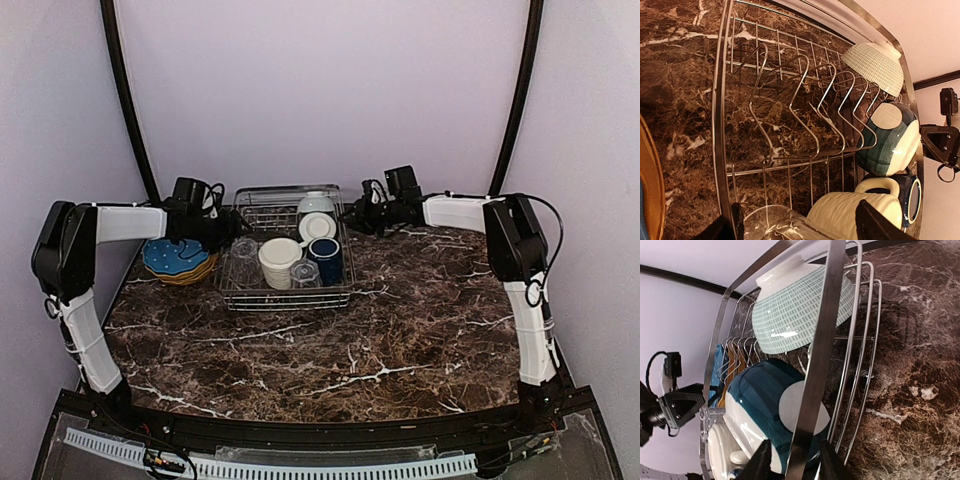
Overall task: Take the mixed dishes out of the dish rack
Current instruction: Move the dish rack to the center of the board.
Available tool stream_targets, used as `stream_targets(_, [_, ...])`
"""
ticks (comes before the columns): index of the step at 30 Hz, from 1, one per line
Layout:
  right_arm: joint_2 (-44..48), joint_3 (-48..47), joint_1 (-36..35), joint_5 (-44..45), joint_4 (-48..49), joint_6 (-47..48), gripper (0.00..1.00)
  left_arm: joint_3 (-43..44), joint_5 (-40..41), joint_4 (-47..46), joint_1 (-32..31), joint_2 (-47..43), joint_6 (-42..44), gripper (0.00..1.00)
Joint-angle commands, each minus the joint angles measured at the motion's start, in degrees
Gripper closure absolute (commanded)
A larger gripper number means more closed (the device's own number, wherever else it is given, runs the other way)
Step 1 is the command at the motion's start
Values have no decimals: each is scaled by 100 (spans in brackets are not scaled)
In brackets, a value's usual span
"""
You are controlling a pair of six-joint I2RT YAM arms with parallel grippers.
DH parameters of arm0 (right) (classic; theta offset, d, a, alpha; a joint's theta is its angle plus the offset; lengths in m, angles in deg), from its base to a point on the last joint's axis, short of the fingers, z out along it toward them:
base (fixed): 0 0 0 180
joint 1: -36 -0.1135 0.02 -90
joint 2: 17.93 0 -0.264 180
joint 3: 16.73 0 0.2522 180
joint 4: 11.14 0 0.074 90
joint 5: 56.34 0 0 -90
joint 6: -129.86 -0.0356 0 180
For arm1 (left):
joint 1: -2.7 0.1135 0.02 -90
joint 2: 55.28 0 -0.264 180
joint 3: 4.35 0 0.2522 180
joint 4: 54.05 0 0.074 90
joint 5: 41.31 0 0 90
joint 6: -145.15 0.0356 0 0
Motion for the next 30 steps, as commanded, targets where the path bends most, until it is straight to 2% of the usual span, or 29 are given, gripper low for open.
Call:
stream_targets(1, [276,121,60,-119,-92,482,60,-28,737,876,48,-898,940,18])
stream_targets(6, [944,857,144,-137,-199,843,30,-321,842,1150,53,-1508,1295,11])
stream_targets(11, [1680,1742,137,-149,116,842,15,-614,349,930,53,-1717,1088,6])
stream_targets(18, [1841,2241,-175,-92,521,556,12,-763,362,881,44,-1842,912,2])
stream_targets(21, [1834,2417,-366,12,715,322,15,-917,368,905,38,-1856,854,2])
stream_targets(28, [1777,2668,-655,-120,1087,8,19,-1233,-27,520,-55,-1495,622,10])
stream_targets(30, [1855,2803,-723,-288,1354,-127,23,-1282,-86,418,-105,-1413,570,12])
